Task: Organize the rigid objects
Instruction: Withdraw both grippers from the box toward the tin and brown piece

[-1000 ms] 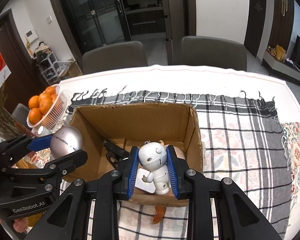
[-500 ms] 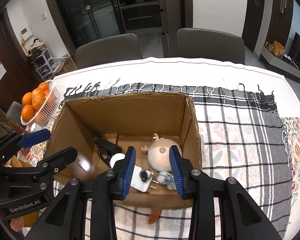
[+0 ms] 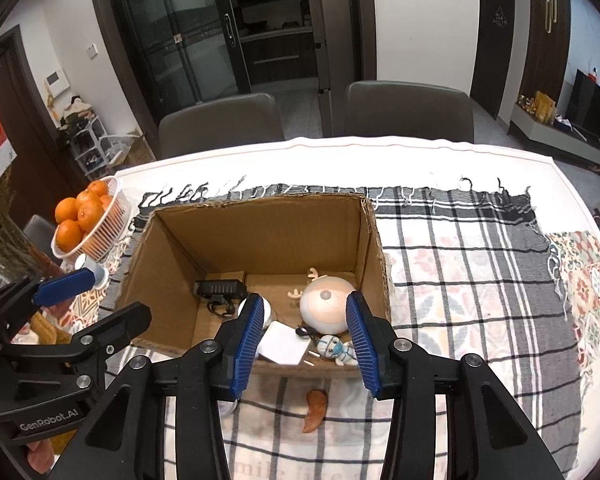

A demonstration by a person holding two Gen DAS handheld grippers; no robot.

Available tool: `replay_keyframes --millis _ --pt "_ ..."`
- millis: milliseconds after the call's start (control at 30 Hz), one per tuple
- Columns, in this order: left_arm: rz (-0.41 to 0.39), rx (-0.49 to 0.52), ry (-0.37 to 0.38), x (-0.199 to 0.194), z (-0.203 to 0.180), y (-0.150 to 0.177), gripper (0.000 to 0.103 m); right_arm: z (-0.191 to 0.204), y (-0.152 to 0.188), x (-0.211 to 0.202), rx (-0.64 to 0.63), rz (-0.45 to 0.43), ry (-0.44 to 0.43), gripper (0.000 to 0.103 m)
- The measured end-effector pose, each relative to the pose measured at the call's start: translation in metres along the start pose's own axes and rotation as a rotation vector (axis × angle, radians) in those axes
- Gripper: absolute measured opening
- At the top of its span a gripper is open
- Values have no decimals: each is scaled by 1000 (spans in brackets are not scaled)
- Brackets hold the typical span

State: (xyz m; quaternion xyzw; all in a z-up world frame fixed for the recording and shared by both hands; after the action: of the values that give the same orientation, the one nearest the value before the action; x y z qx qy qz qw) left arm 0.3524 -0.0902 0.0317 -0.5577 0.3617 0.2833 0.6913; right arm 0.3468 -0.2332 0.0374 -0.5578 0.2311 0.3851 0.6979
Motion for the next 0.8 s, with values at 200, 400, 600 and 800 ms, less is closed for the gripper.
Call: replay_keyframes --millis 200,400,600,800 --pt "-35 9 -7 -15 -1 12 80 7 11 -18 -13 -41 7 47" --pt "-61 3 0 -29 -1 26 80 9 24 -33 -10 -74 15 47" --pt "-82 9 -6 -38 -3 44 81 12 37 -44 -6 -105 21 47" --pt "-94 13 -19 -41 -4 62 81 14 55 -47 -10 -114 21 47"
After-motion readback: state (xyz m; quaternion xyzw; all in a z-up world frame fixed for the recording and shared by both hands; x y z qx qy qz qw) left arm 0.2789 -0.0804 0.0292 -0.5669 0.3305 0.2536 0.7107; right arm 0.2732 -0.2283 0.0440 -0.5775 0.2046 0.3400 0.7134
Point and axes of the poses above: each gripper's, at about its wrist camera, not at the fingertips, and x roughly the way its jaws point, z to its left, y to its underside, the point moved 2 cm from there along x, roughly the way its jaws point, and after that the axes turned 11 degrees about -y, right-handed, at the moved point
